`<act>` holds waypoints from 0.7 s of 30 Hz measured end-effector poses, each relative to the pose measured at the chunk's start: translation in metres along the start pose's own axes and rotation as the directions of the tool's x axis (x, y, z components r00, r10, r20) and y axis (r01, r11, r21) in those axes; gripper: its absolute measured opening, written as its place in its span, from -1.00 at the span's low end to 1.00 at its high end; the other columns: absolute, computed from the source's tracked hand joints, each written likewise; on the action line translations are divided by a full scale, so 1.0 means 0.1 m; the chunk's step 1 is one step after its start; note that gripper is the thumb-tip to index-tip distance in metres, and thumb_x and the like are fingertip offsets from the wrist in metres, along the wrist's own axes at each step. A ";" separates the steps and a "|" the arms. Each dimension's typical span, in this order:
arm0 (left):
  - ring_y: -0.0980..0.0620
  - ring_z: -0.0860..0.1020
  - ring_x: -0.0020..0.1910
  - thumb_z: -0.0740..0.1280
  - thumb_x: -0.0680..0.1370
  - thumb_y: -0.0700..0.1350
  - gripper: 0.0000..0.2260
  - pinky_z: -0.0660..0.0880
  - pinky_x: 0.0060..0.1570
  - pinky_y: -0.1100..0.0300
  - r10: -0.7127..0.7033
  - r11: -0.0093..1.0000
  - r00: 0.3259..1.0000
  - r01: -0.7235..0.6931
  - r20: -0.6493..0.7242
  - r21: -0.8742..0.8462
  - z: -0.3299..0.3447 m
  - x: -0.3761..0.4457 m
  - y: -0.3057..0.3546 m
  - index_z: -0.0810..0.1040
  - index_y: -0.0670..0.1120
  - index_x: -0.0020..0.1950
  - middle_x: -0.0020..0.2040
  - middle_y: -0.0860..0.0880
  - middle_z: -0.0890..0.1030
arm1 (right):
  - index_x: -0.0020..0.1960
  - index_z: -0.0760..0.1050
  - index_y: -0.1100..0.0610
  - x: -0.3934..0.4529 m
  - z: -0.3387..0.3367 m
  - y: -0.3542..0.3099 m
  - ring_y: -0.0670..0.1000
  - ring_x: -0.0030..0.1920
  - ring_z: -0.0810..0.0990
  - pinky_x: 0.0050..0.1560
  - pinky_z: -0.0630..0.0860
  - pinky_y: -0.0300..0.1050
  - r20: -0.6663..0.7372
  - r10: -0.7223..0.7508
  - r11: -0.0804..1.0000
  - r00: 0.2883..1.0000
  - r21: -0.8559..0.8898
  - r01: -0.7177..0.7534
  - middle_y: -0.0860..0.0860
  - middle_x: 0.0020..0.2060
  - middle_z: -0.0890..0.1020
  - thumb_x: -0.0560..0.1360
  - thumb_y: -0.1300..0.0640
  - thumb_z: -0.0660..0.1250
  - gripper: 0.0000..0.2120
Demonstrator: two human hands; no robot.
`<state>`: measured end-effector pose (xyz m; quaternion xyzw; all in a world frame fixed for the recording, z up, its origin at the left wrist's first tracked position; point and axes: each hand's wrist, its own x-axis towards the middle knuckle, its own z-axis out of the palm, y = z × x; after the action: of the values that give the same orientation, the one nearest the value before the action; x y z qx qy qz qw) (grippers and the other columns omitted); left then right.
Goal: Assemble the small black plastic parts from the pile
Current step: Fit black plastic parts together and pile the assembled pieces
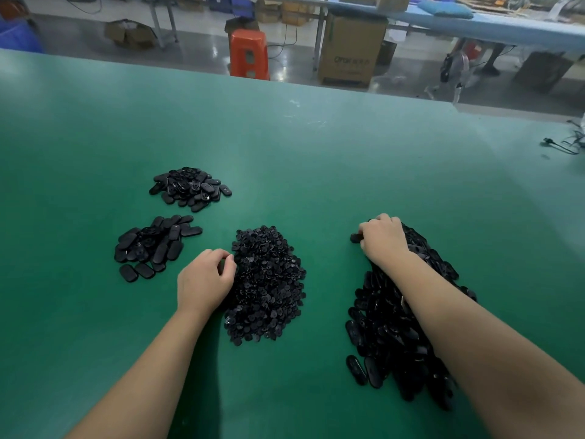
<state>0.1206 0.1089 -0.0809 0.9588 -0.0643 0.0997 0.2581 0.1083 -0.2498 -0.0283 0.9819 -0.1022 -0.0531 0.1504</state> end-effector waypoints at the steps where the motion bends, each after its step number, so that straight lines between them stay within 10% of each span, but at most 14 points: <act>1: 0.09 0.50 -0.28 0.27 0.62 0.01 -0.83 0.30 -0.39 0.23 -0.001 1.000 1.000 0.001 -0.001 -0.001 0.00 0.00 0.00 0.65 0.04 -0.03 -0.25 0.12 0.53 | 0.13 0.61 0.00 -0.01 -0.01 0.00 0.11 0.19 0.48 0.16 0.36 0.00 -0.008 -0.012 1.000 1.000 0.020 0.012 -0.01 0.04 0.66 0.55 0.15 0.30 -0.80; 11: 0.11 0.50 -0.27 0.26 0.62 0.02 -0.83 0.29 -0.38 0.25 -0.014 1.000 1.000 0.014 0.009 -0.009 -0.01 0.00 -0.01 0.64 0.05 -0.05 -0.25 0.13 0.53 | 0.11 0.60 0.07 -0.02 -0.17 -0.01 0.11 0.02 0.61 0.14 0.41 -0.03 0.001 0.074 0.879 0.997 0.472 -0.065 0.01 -0.06 0.68 0.61 -0.01 0.28 -0.80; 15: 0.12 0.49 -0.28 0.27 0.62 0.02 -0.83 0.29 -0.39 0.25 -0.020 1.000 1.000 0.021 0.012 -0.005 0.00 0.01 -0.01 0.63 0.06 -0.06 -0.26 0.13 0.53 | -0.07 0.61 0.04 -0.01 -0.34 0.00 -0.01 -0.19 0.56 -0.21 0.41 -0.16 0.047 0.243 0.488 0.969 0.857 -0.164 -0.10 -0.27 0.63 0.59 -0.02 0.32 -0.83; 21: 0.14 0.49 -0.28 0.28 0.61 0.02 -0.85 0.29 -0.39 0.26 -0.014 1.000 1.000 0.014 0.016 -0.004 0.01 0.01 -0.01 0.63 0.06 -0.04 -0.24 0.14 0.54 | 0.02 0.59 0.15 -0.16 -0.34 -0.38 -0.07 -0.26 0.61 -0.05 0.57 -0.04 0.155 0.324 -0.027 0.933 0.988 -0.154 -0.03 -0.21 0.66 0.57 0.14 0.39 -0.91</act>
<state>0.1219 0.1097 -0.0819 0.9594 -0.0599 0.0903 0.2603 0.1039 -0.2014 -0.0061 0.7725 -0.2677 0.1199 -0.5632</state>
